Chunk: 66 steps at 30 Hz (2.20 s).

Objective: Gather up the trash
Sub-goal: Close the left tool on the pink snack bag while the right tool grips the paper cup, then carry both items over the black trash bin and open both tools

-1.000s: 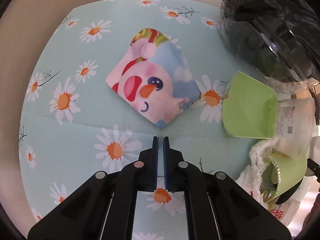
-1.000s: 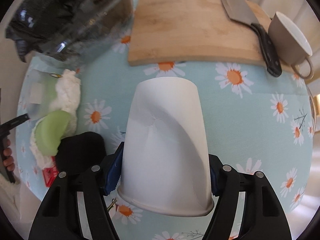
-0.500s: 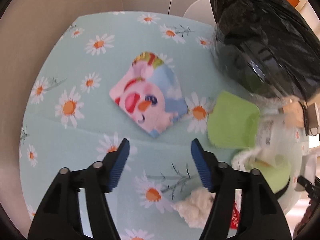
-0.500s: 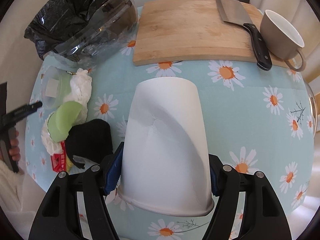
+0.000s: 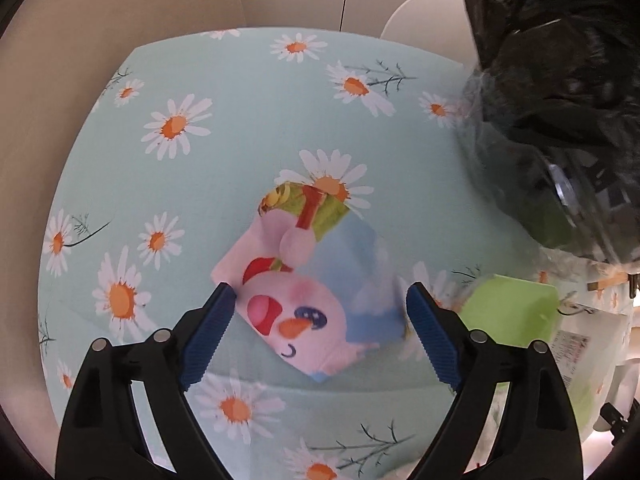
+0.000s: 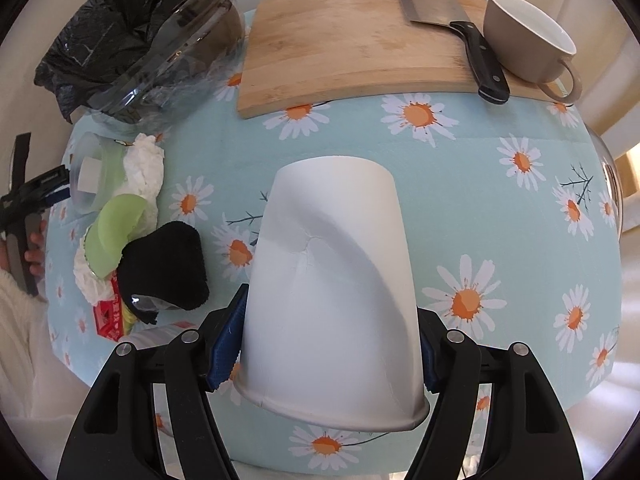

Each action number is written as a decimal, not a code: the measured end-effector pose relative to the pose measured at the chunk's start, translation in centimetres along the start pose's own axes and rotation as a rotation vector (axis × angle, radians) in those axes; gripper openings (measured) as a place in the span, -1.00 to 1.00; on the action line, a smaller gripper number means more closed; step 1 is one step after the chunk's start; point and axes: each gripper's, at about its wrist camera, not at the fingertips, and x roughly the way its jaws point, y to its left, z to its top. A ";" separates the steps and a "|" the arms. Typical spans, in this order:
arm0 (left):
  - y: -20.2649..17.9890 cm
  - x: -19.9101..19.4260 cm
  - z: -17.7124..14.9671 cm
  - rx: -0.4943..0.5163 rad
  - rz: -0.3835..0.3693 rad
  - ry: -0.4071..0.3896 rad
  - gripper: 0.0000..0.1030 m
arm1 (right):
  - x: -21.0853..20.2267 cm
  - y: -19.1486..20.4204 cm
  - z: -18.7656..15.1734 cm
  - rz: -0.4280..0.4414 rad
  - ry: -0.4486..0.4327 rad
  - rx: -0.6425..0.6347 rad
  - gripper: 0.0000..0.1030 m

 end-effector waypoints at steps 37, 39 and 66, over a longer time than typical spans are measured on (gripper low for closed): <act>-4.8 -17.5 -6.5 0.093 -0.013 -0.143 0.04 | -10.5 7.6 7.7 0.180 -0.312 -0.394 0.28; -5.6 -18.4 -5.9 0.108 -0.014 -0.164 0.05 | -11.5 8.3 8.6 0.194 -0.340 -0.422 0.28; -14.8 -22.0 7.2 0.322 -0.163 -0.374 0.81 | -12.7 14.9 18.9 0.222 -0.519 -0.524 0.73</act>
